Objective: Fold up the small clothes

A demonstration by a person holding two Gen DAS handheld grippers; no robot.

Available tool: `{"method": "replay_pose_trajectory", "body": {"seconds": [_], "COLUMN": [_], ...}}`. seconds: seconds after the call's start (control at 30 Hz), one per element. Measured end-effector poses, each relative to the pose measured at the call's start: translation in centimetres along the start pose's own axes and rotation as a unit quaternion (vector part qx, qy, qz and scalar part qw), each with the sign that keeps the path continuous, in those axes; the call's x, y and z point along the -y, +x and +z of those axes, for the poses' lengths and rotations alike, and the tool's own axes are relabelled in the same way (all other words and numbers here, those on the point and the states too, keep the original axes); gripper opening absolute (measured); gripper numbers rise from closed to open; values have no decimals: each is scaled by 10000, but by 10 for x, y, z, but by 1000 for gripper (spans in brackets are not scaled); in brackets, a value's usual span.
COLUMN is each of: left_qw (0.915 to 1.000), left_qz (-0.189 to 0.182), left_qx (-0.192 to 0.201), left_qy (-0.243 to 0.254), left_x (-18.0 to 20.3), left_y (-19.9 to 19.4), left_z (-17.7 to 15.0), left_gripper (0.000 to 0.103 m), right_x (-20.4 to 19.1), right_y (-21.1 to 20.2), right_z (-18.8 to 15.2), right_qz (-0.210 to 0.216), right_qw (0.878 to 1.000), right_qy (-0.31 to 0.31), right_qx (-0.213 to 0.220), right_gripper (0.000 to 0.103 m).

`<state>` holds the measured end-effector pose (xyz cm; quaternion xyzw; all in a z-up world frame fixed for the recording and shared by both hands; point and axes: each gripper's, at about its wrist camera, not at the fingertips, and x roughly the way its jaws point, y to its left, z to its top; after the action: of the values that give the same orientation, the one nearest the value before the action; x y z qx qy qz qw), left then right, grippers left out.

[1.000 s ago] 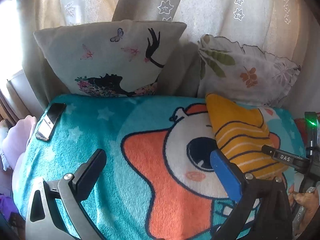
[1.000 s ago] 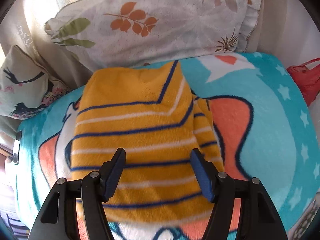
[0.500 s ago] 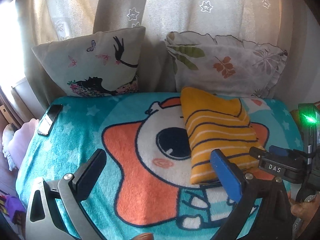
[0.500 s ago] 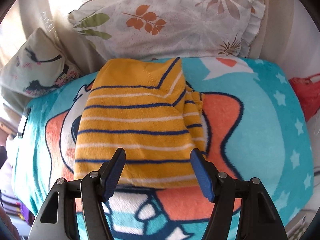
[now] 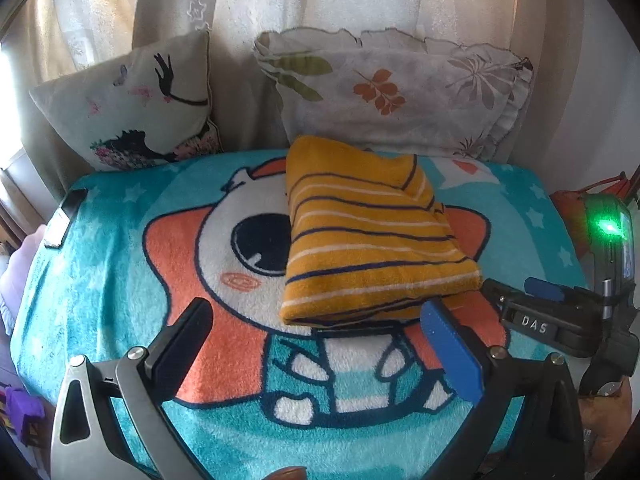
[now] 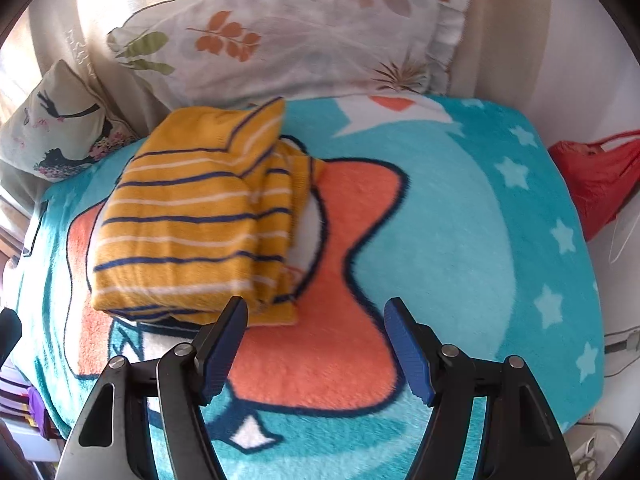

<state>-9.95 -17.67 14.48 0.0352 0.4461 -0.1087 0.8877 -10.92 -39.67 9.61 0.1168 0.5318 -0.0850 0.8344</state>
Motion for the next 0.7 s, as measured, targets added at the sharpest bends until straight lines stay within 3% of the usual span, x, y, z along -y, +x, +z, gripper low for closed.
{"method": "replay_pose_trajectory", "body": {"seconds": [0.2, 0.33, 0.47, 0.57, 0.63, 0.7], "left_qw": [9974, 9954, 9955, 9953, 9948, 9940], "left_qz": [-61, -58, 21, 166, 282, 400], "left_qx": [-545, -697, -735, -759, -767, -761], "left_qy": [-471, -658, -605, -574, -612, -673], "left_x": [-17, -29, -38, -51, -62, -77], "left_y": [24, 31, 28, 25, 24, 22], "left_z": [-8, -12, -14, -17, -18, -19], "left_gripper": [103, 103, 103, 103, 103, 103], "right_x": [10, -16, -49, -66, -70, -74], "right_y": [0, 5, 35, 78, 115, 124], "right_z": [10, 39, 74, 103, 119, 127], "right_qz": [360, 969, 1371, 1232, 1098, 968], "right_qw": [9991, 9944, 9897, 9921, 9935, 9949], "right_qy": [166, 50, -122, -208, -147, -150], "right_qx": [135, 419, 400, 104, -257, -253], "right_gripper": [75, 73, 64, 54, 54, 53]}}
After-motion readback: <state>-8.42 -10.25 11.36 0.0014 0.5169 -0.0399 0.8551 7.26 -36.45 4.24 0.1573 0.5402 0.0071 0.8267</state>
